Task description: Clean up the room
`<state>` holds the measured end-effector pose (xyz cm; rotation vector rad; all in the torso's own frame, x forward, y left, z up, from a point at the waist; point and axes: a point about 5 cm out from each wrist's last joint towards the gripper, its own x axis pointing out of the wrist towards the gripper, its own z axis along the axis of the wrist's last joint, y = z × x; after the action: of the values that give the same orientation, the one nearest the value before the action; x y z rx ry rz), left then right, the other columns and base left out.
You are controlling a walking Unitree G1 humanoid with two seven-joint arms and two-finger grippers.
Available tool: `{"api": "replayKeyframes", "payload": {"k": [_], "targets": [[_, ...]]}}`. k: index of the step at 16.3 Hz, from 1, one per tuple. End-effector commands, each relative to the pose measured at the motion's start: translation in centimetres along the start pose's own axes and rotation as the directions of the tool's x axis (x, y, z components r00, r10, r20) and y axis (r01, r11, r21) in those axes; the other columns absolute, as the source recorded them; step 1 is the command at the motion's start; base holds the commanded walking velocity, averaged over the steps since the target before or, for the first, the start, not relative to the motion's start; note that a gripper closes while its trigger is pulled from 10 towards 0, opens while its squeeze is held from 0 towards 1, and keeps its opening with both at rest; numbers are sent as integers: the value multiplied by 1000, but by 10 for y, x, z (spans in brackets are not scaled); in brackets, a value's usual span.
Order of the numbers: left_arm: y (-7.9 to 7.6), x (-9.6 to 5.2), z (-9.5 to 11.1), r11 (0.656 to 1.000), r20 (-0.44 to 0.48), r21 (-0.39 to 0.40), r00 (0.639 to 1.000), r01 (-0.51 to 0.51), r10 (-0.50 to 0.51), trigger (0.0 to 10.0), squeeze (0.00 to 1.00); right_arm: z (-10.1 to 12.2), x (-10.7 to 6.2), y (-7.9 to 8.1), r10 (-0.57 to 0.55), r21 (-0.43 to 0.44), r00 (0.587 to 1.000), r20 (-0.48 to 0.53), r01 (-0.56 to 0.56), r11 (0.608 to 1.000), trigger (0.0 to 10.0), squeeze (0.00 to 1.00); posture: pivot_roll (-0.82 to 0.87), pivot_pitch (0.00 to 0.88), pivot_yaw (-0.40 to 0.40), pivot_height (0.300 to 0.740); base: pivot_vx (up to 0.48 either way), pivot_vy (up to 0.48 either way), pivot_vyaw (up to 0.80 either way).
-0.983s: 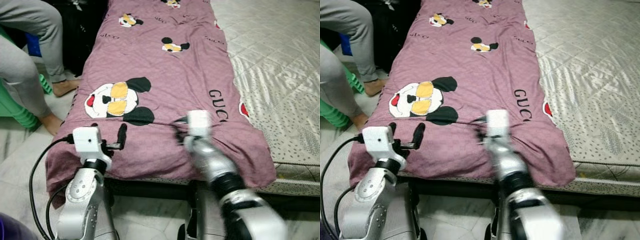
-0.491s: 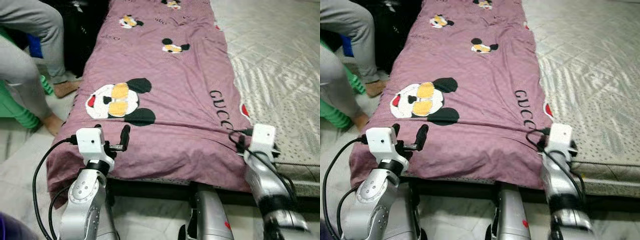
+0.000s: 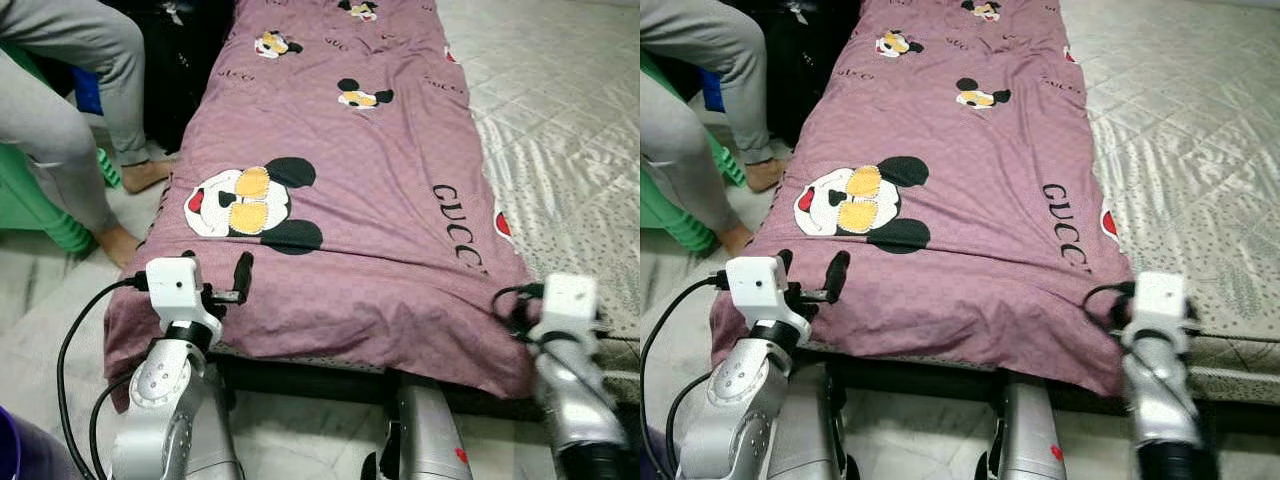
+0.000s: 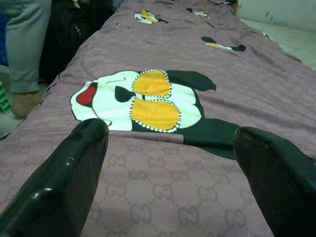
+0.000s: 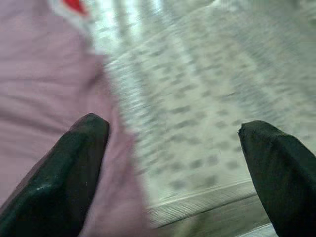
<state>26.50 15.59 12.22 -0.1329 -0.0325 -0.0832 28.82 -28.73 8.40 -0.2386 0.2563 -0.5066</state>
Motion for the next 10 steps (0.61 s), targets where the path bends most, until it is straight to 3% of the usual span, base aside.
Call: {"api": "replayKeyframes", "payload": {"k": [1,2,3,6,8,10], "targets": [[4,2,2,1000,13,9,1000,-7,7,10000,0,21,1,-2,-1,67,996,91,-5,998,10000,824,10,70,-22,501,0,0,0],[5,5,3,1000,23,10,1000,-12,12,10000,0,39,0,6,37,123,985,169,-59,991,10000,549,9,60,-21,501,0,0,0],[6,8,6,1000,41,9,999,-21,20,10000,0,62,-4,21,99,163,961,257,-144,976,10000,0,4,43,-20,501,0,0,0],[6,14,10,1000,63,4,998,-21,20,10000,0,92,-14,47,203,215,902,381,-300,929,10000,0,2,9,-19,501,0,0,0],[8,19,12,1000,83,5,996,-19,19,10000,0,106,-21,56,244,209,858,451,-367,906,10000,0,3,0,-22,510,0,0,0],[11,24,15,1000,104,7,994,-24,24,10000,0,117,-20,62,244,229,847,473,-386,894,10000,0,2,0,-21,529,0,0,0]]}}
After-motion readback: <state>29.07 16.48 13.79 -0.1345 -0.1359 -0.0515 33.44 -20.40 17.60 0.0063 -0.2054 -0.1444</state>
